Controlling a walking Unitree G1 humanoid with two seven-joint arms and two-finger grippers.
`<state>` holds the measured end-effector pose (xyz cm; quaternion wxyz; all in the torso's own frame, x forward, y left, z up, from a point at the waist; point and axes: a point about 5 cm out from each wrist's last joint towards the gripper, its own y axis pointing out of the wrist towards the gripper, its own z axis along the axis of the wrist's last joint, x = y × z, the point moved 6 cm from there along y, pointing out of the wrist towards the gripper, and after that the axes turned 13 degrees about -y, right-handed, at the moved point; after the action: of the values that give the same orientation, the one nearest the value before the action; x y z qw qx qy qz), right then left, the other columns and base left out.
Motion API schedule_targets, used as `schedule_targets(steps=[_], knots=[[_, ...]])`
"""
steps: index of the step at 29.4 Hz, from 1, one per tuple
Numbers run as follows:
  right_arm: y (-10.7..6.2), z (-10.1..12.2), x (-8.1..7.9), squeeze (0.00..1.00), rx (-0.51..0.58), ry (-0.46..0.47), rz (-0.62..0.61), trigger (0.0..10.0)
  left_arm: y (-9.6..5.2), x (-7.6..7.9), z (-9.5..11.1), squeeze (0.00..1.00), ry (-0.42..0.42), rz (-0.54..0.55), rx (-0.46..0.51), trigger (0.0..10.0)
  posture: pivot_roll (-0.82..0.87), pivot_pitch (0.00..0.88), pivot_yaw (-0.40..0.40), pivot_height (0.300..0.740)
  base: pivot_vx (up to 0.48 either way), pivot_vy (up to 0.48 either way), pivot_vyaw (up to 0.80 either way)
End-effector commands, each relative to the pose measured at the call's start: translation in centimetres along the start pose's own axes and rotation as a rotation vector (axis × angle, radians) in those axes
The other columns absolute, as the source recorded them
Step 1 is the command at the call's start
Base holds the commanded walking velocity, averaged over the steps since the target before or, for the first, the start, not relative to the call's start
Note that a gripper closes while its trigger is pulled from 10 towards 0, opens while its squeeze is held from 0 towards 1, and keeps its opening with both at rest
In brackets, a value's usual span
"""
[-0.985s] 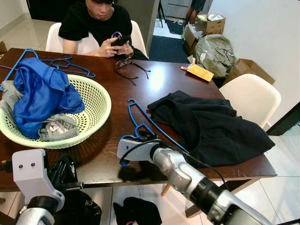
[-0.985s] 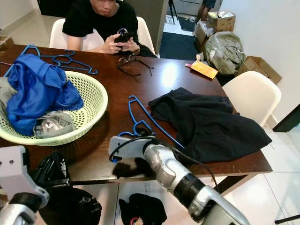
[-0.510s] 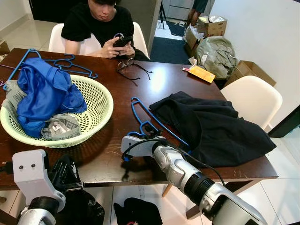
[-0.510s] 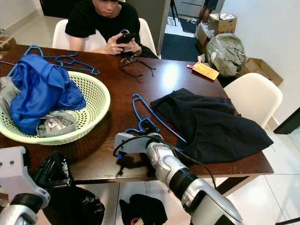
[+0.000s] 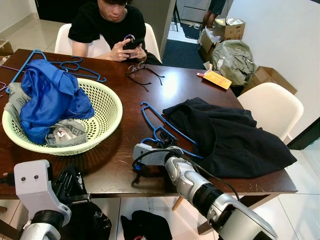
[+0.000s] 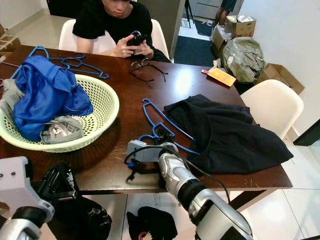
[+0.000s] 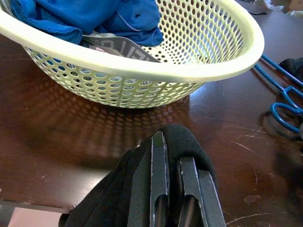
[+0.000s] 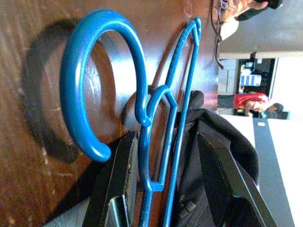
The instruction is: Hang hanger
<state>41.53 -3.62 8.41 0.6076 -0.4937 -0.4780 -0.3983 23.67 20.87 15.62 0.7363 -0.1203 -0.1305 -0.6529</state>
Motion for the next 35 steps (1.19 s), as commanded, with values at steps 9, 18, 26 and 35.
schedule_targets(steps=[9, 18, 26, 35], knots=[[0.1, -0.8, -1.8, 0.0, -0.042, 0.06, 0.063, 0.0, -0.2, 0.8, 0.7, 0.0, -0.013, -0.013, 0.048, 10.0, 0.21, 0.098, -0.187, 0.735, 0.0, 0.0, 0.0], [0.4, -0.3, -0.8, 0.0, -0.029, 0.033, 0.029, 0.0, -0.2, 0.9, 0.8, 0.0, -0.018, -0.008, 0.055, 10.0, 0.22, 0.1, -0.197, 0.735, 0.0, 0.0, 0.0], [0.9, -0.1, 1.4, 0.0, -0.014, 0.119, -0.037, 0.0, -0.2, 0.8, 0.8, 0.0, -0.02, -0.005, 0.059, 10.0, 0.22, 0.1, -0.191, 0.735, 0.0, 0.0, 0.0], [1.9, 1.4, 7.1, 0.0, 0.106, 0.935, 0.024, 0.0, 0.0, 0.8, 0.9, 0.0, -0.01, -0.011, 0.058, 10.0, 0.22, 0.09, -0.177, 0.735, 0.0, 0.0, 0.0]])
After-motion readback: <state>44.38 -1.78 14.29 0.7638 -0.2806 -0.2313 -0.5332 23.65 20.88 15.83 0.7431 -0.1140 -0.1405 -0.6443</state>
